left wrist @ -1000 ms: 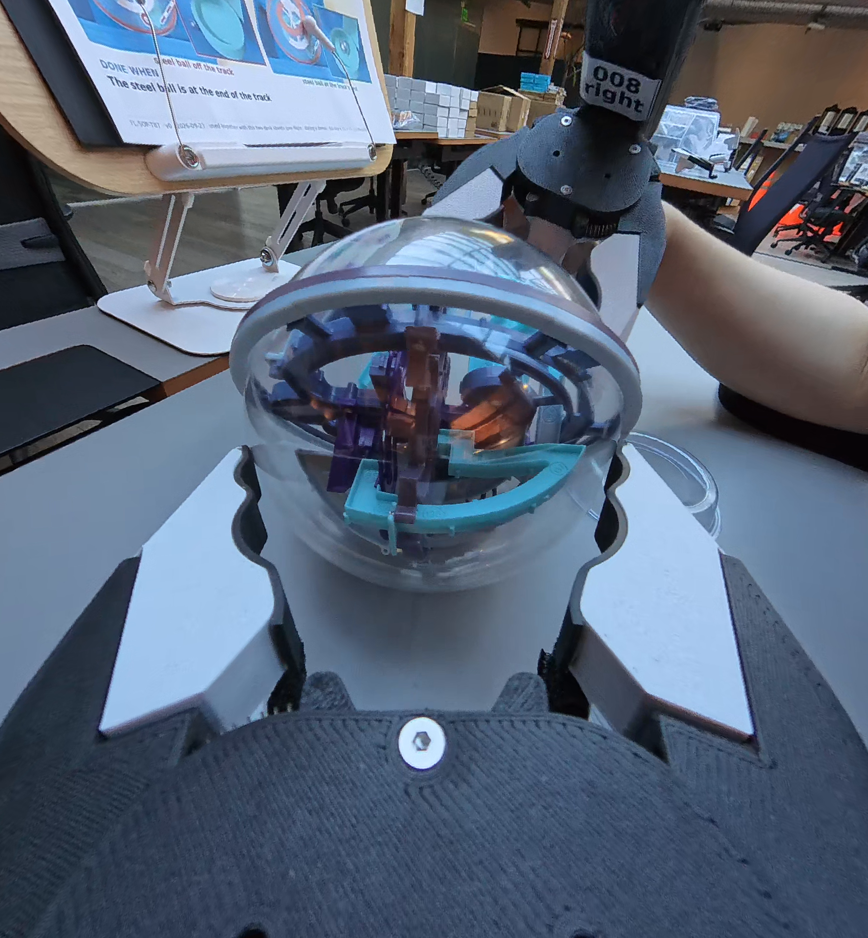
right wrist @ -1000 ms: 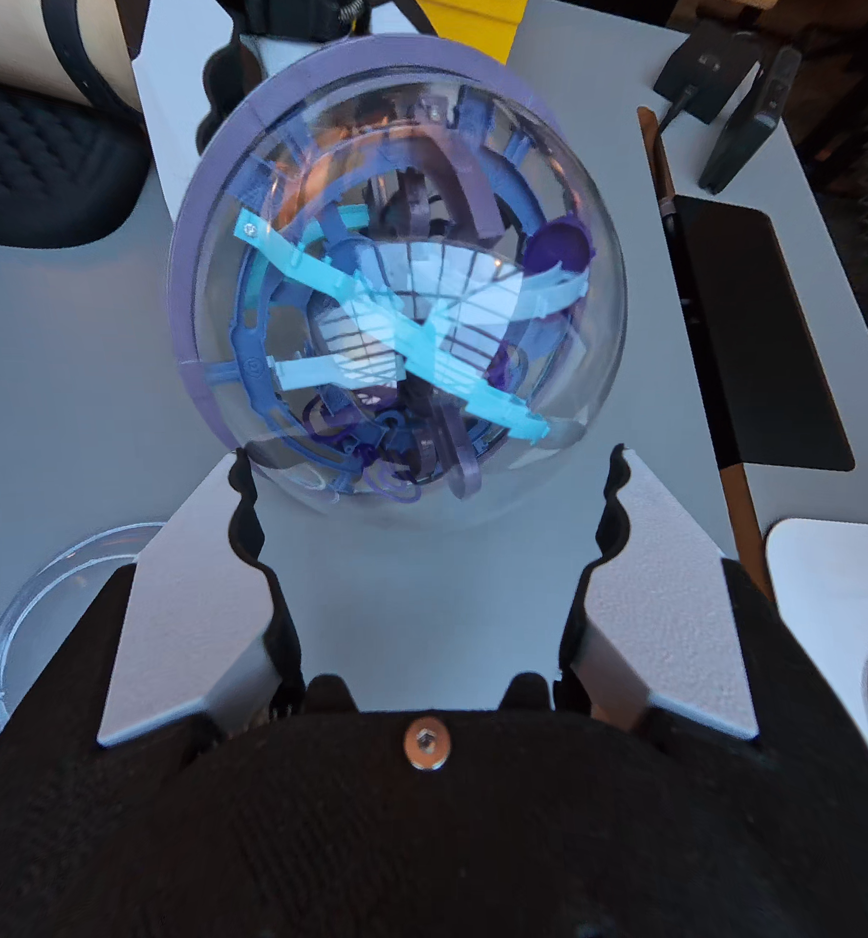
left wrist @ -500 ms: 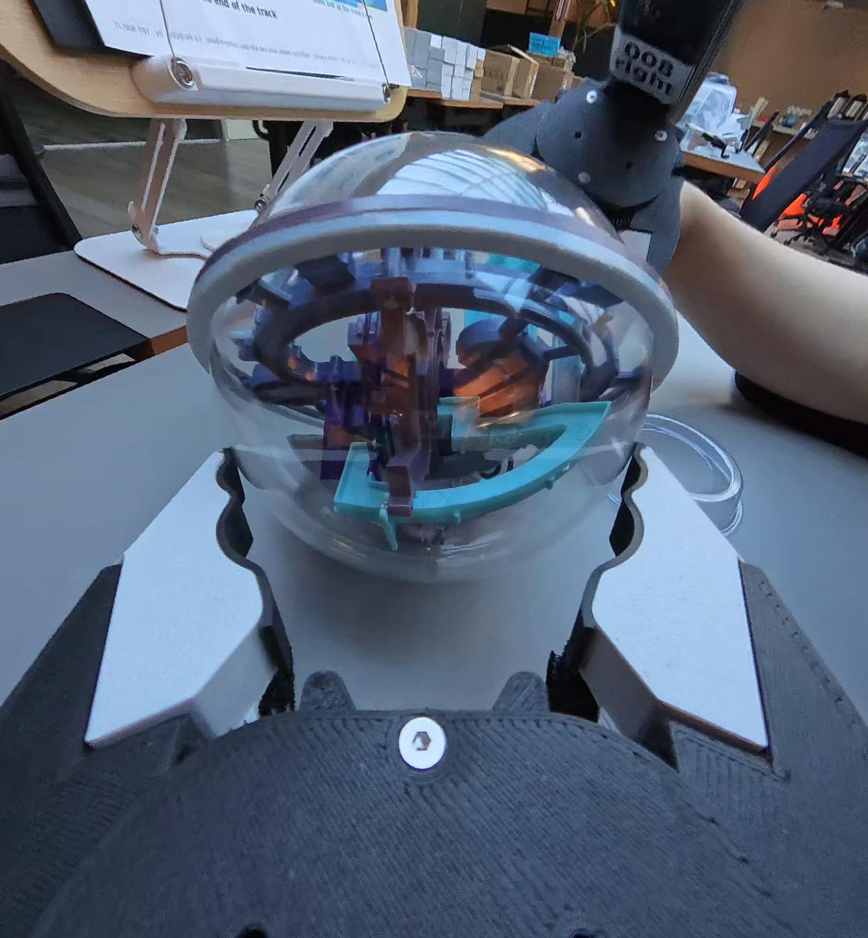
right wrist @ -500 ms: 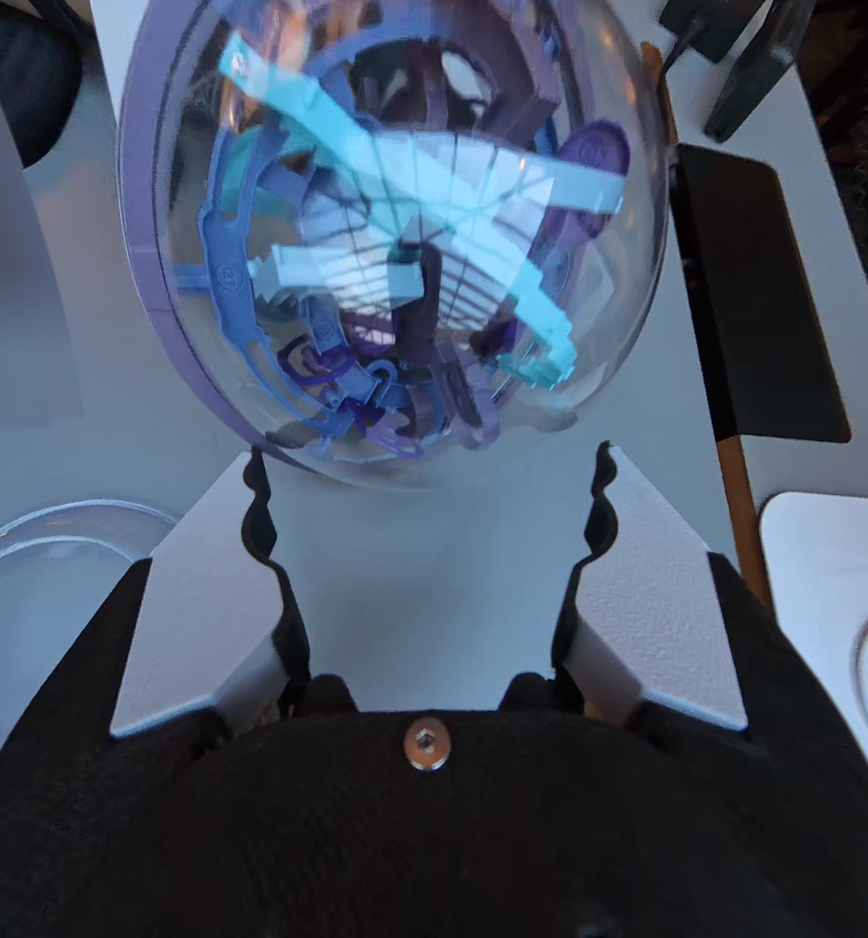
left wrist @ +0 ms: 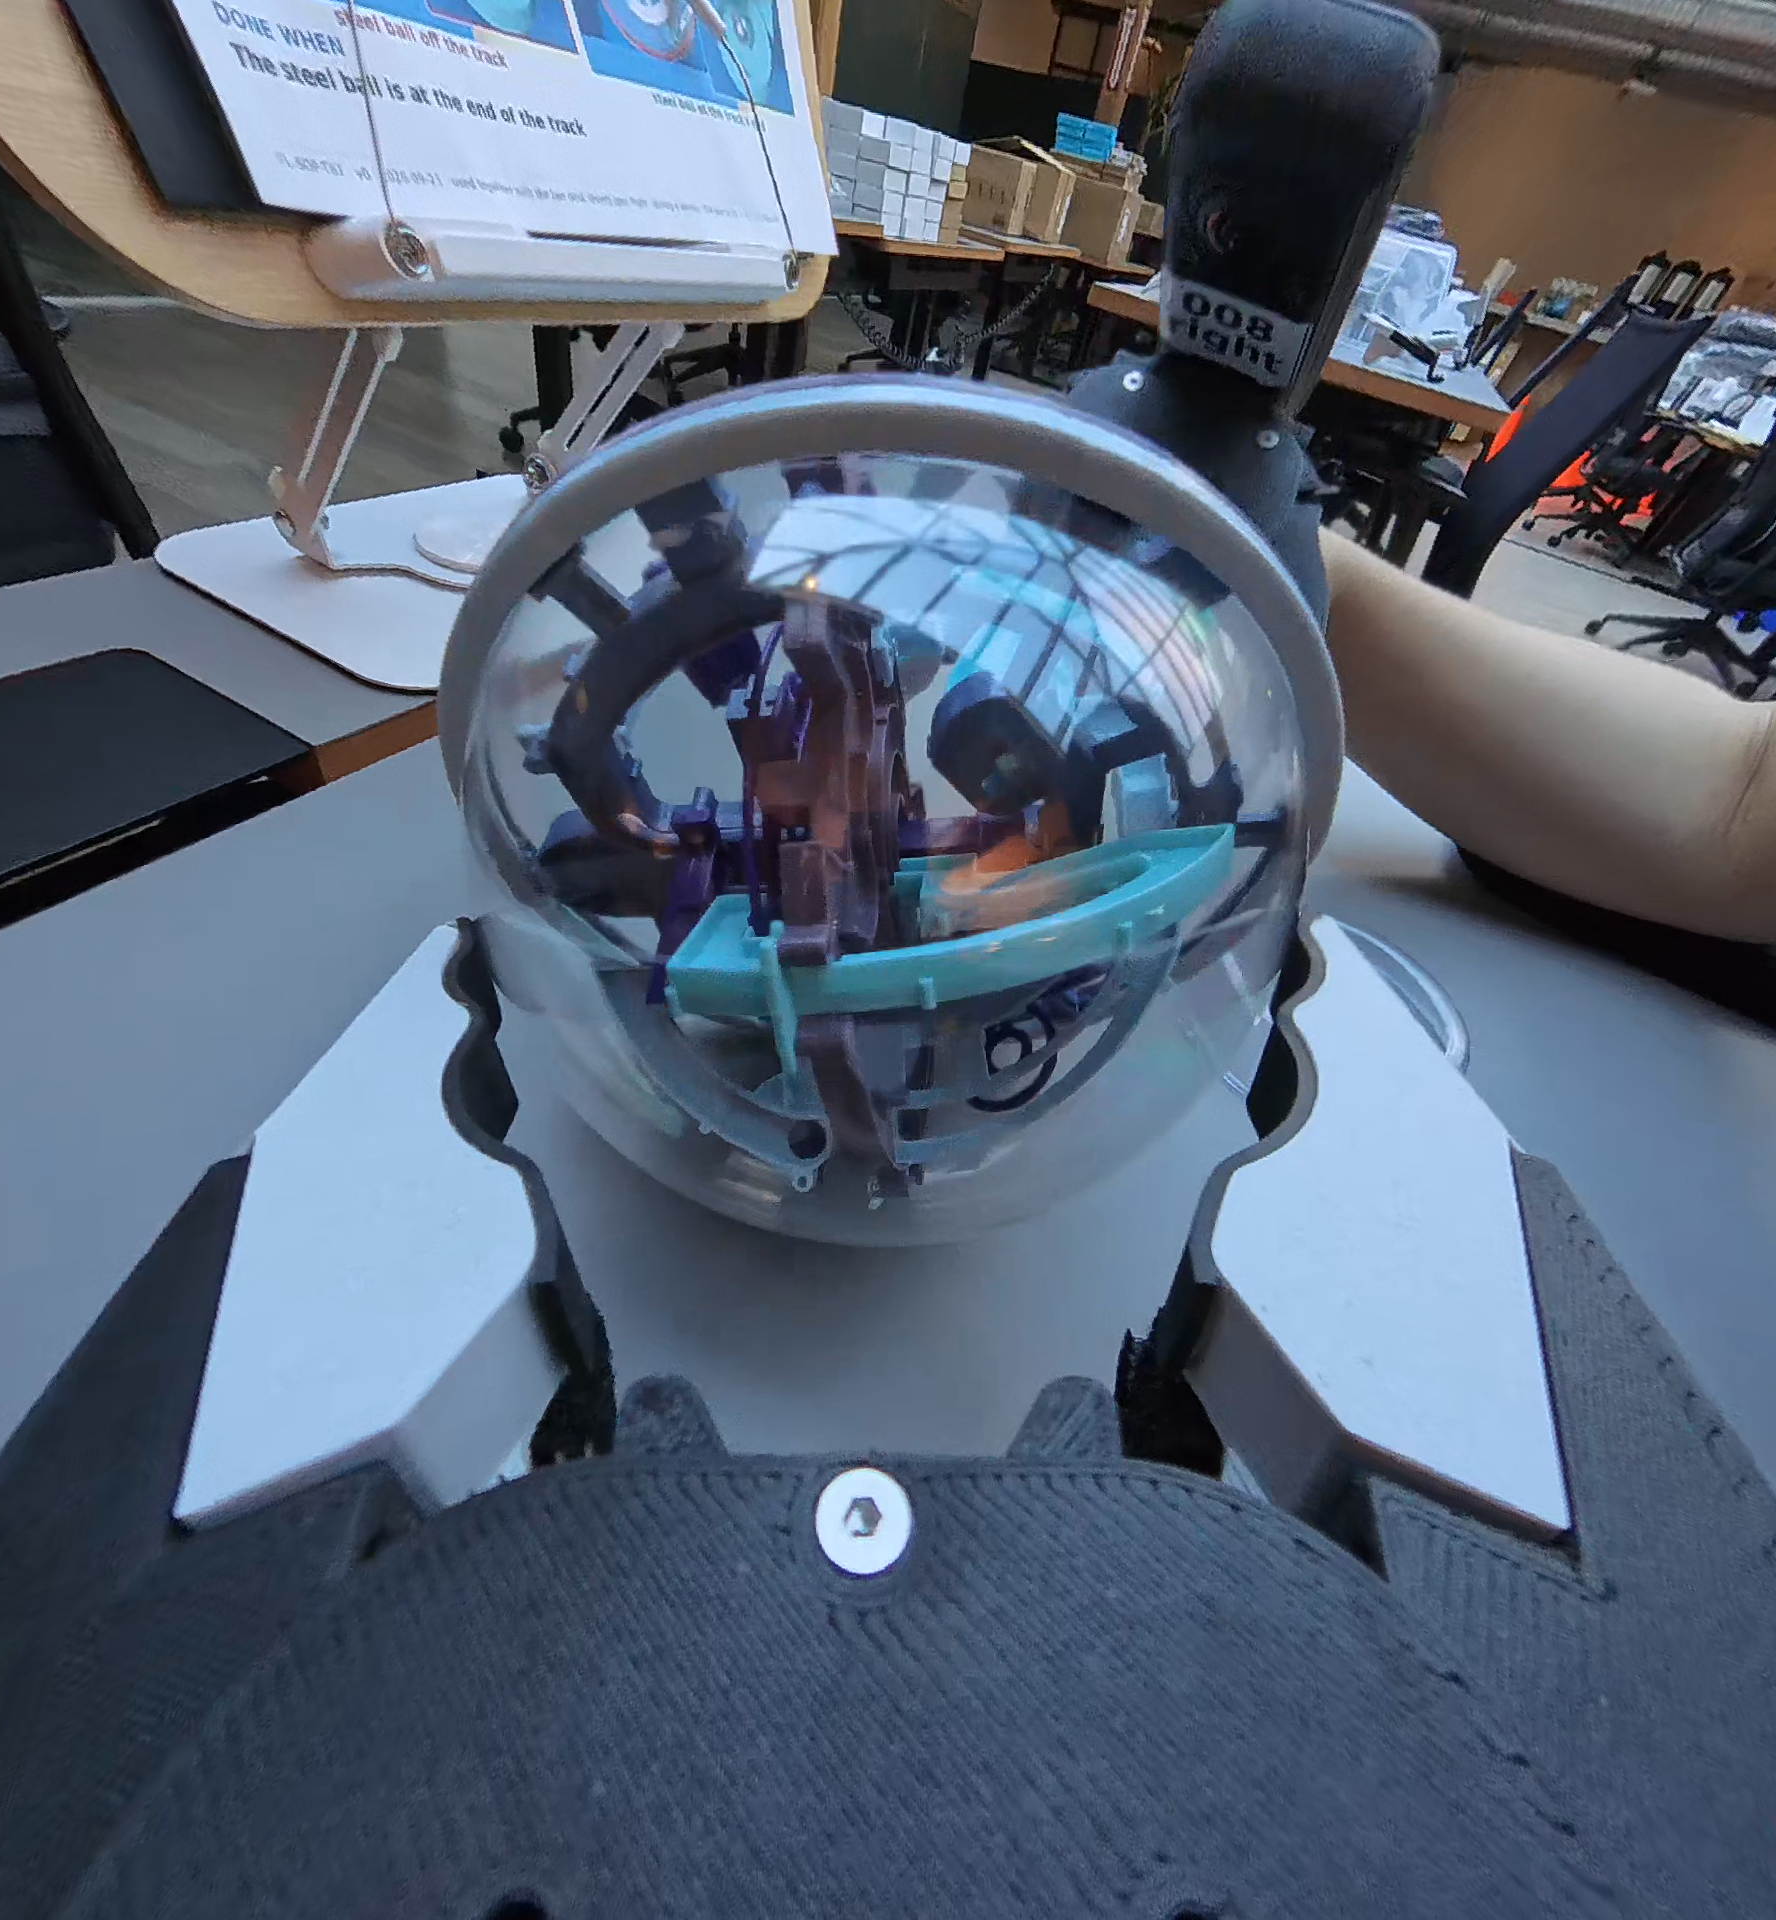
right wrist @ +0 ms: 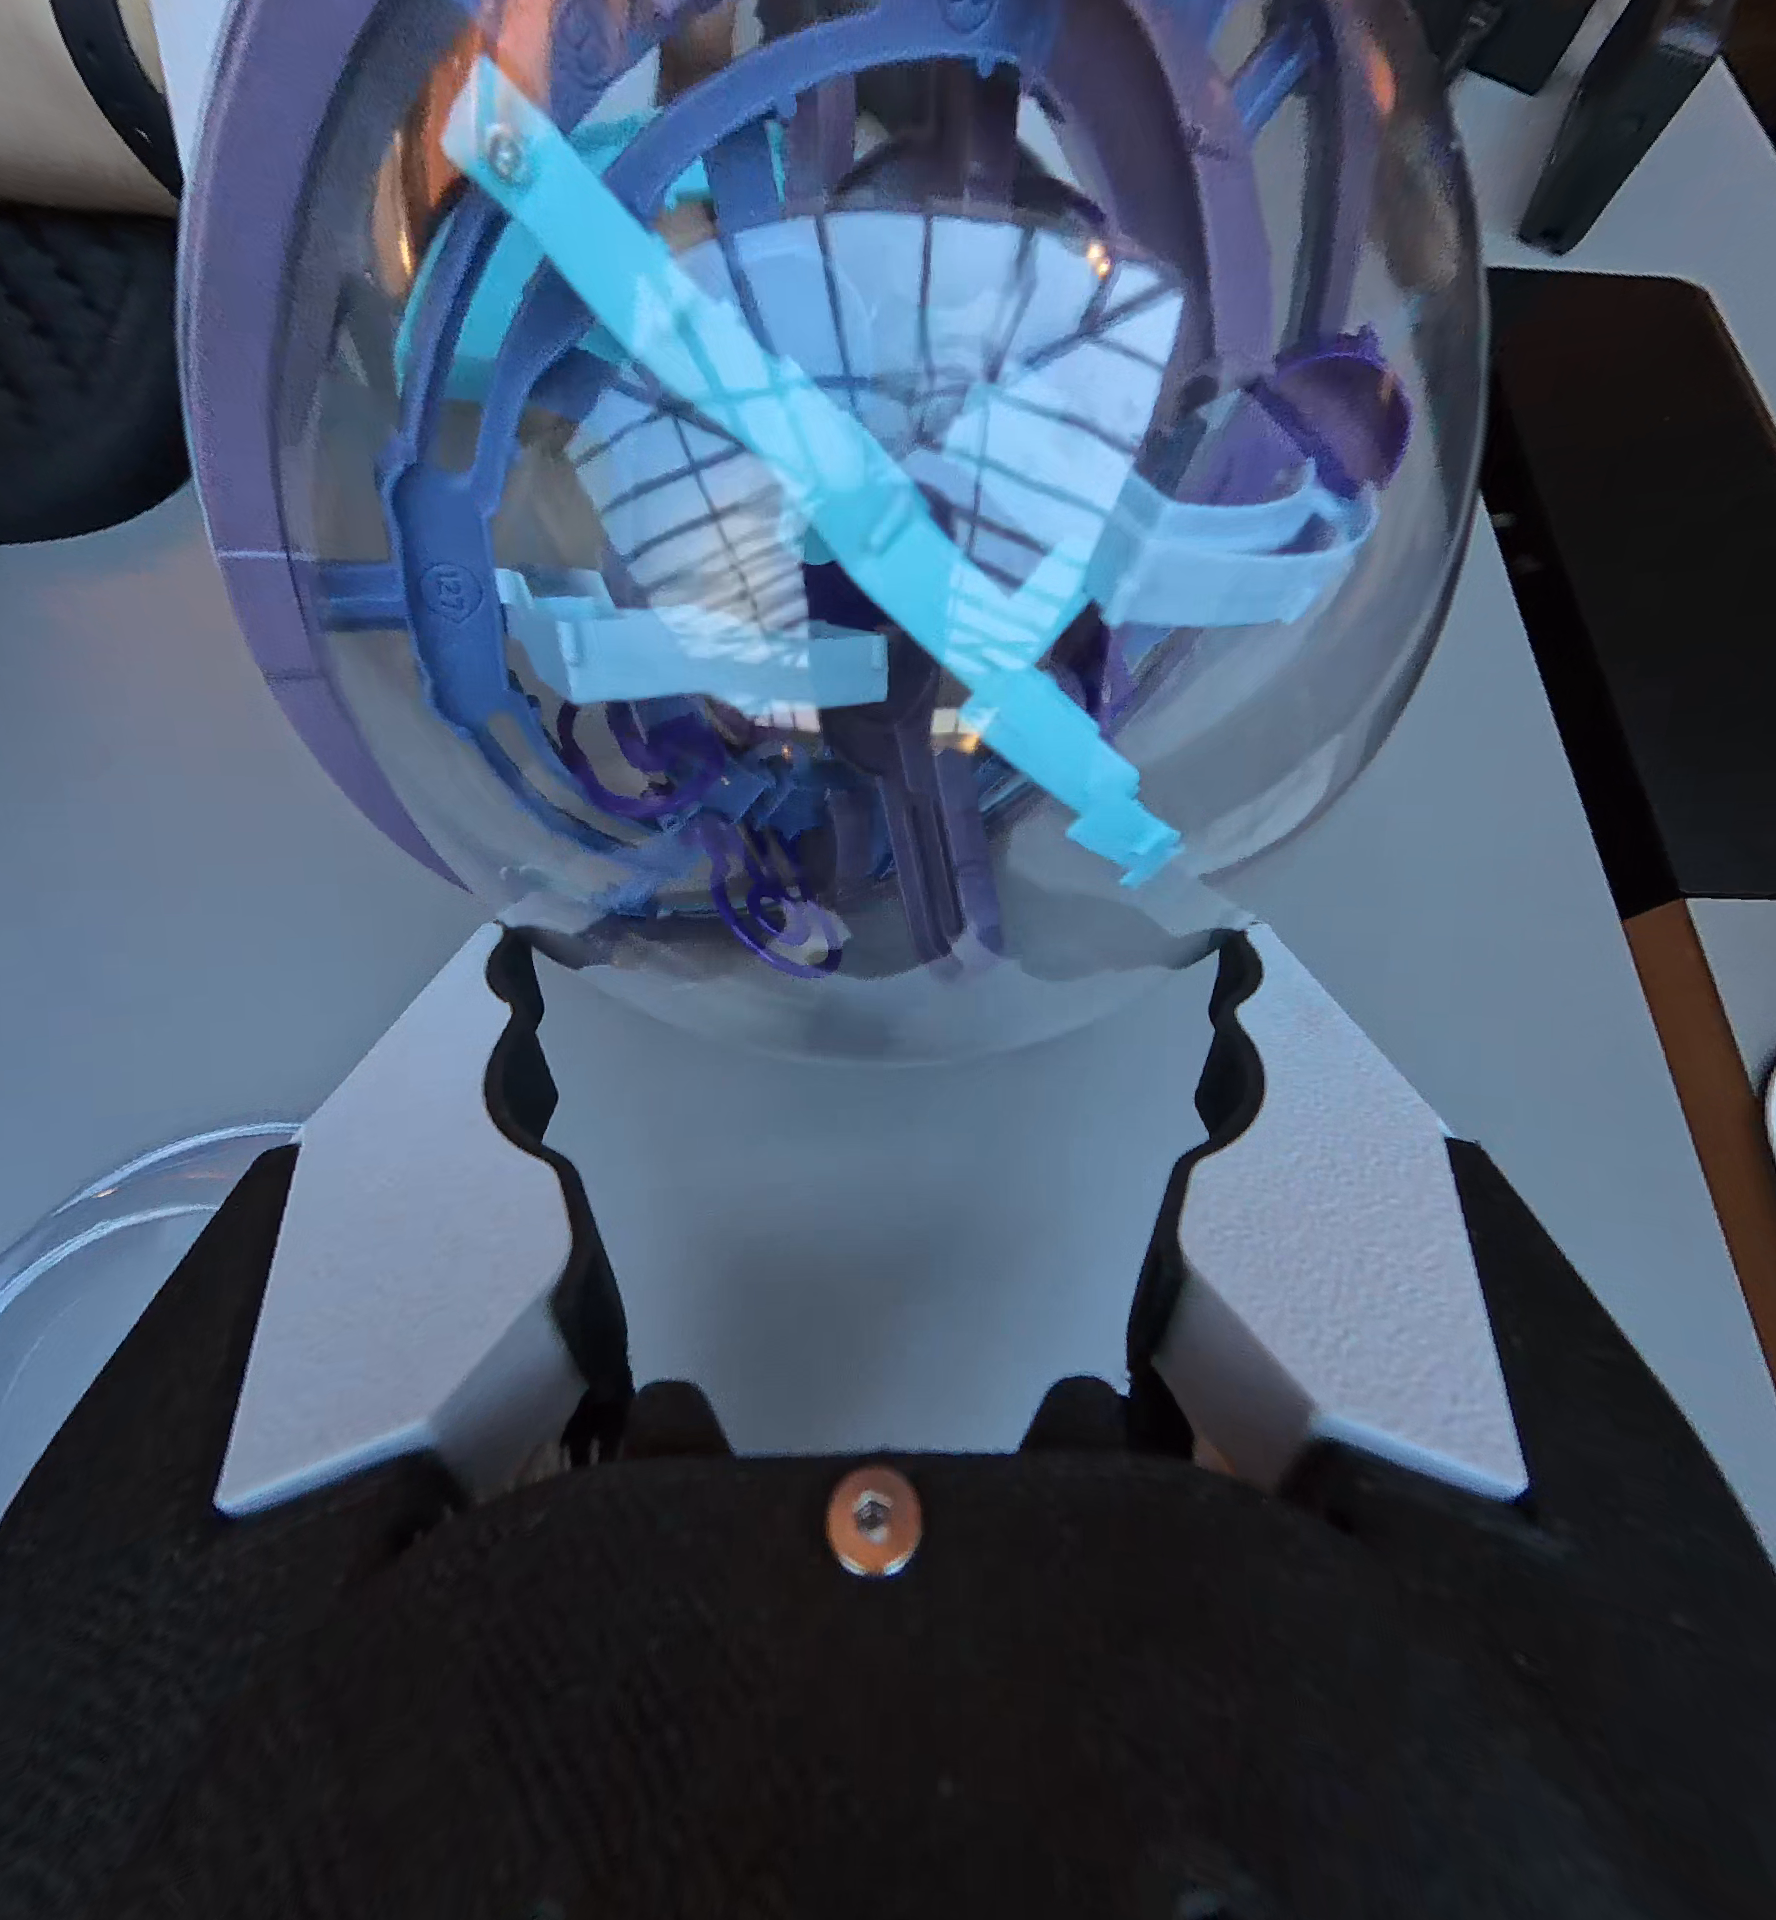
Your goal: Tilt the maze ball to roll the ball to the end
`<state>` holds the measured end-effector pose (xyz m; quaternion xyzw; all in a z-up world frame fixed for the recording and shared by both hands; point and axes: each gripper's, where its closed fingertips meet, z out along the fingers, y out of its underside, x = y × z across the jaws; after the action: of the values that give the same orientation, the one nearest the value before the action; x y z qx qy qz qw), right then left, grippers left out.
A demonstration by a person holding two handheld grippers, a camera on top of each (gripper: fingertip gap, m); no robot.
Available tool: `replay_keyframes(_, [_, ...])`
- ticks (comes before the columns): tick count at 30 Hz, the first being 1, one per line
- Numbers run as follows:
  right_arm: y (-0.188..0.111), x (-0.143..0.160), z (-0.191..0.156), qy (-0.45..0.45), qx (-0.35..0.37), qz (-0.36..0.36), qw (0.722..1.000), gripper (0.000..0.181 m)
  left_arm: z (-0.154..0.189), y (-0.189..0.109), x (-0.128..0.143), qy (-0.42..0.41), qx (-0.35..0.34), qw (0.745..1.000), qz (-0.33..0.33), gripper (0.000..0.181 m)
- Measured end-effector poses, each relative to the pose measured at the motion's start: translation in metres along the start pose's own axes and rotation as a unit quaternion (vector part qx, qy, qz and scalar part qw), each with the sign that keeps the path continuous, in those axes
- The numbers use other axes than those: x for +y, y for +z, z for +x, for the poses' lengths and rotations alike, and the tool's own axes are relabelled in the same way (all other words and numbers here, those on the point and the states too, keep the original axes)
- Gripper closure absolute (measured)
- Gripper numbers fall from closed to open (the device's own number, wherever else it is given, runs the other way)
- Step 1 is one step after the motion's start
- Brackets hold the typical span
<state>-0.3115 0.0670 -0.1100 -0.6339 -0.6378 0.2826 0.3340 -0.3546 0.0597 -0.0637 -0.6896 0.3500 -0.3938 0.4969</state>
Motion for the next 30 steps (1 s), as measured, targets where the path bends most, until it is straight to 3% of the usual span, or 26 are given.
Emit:
replay_keyframes(7, [0.005, -0.001, 0.000, 0.001, 0.004, -0.001, 1.000, 0.053, -0.002, -0.004, -0.003, 0.002, 0.000, 1.000, 0.002, 0.037])
replay_keyframes(16, [0.005, -0.012, -0.006, 0.062, -0.024, 0.014, 0.998, 0.055, -0.007, -0.011, -0.003, -0.089, 0.040, 0.995, 0.029, 0.037])
replay_keyframes(30, [0.010, -0.011, -0.011, 0.090, -0.041, 0.004, 0.995, 0.055, -0.010, -0.014, -0.011, -0.135, 0.026, 0.990, 0.036, 0.038])
